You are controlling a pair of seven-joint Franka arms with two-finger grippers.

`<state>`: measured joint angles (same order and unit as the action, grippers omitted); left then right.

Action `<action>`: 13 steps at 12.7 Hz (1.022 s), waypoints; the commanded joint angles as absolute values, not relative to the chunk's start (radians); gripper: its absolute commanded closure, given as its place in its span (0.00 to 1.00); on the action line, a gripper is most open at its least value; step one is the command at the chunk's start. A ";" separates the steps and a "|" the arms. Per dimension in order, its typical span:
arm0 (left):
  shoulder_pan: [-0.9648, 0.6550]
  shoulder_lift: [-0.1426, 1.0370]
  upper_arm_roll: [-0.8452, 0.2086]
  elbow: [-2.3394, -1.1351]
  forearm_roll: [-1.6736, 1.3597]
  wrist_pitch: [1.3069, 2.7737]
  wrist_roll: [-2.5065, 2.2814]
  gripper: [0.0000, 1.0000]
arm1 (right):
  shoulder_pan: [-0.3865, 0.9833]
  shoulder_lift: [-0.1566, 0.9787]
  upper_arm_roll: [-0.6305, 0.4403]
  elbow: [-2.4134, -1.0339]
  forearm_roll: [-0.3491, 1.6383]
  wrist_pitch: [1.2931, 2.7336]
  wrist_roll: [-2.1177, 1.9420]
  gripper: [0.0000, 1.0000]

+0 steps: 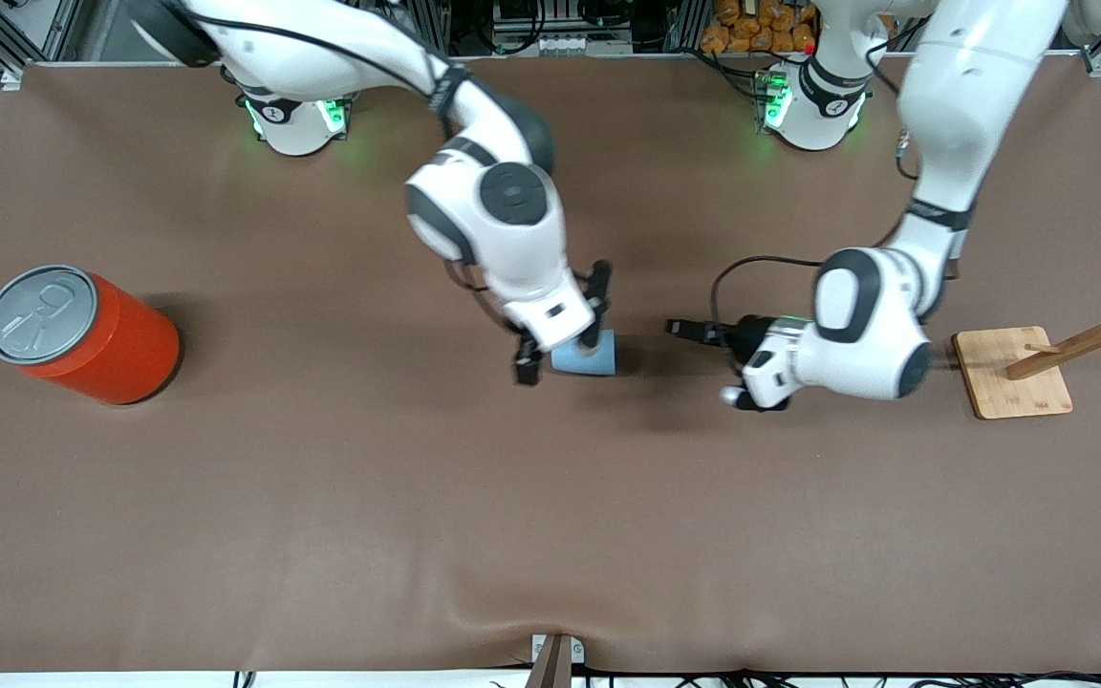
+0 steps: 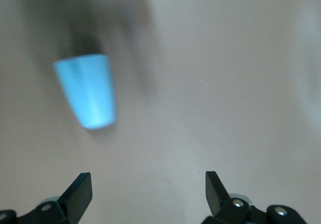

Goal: Flip cup
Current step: 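Hold the cup out with the right gripper while the left gripper reaches it, then grasp the cup with the left gripper while the right gripper releases and withdraws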

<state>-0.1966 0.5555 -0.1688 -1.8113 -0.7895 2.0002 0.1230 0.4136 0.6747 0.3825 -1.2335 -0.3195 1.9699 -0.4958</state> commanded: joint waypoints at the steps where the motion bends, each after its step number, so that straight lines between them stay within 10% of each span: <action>1: -0.276 0.607 -0.161 -1.807 -0.886 2.118 0.146 0.00 | 0.255 0.624 0.406 -1.239 -0.288 1.922 -0.497 0.00; 13: -0.397 0.673 -0.161 -1.815 -1.129 2.306 0.172 0.00 | -0.083 0.365 0.359 -1.243 -0.141 1.567 -0.119 0.00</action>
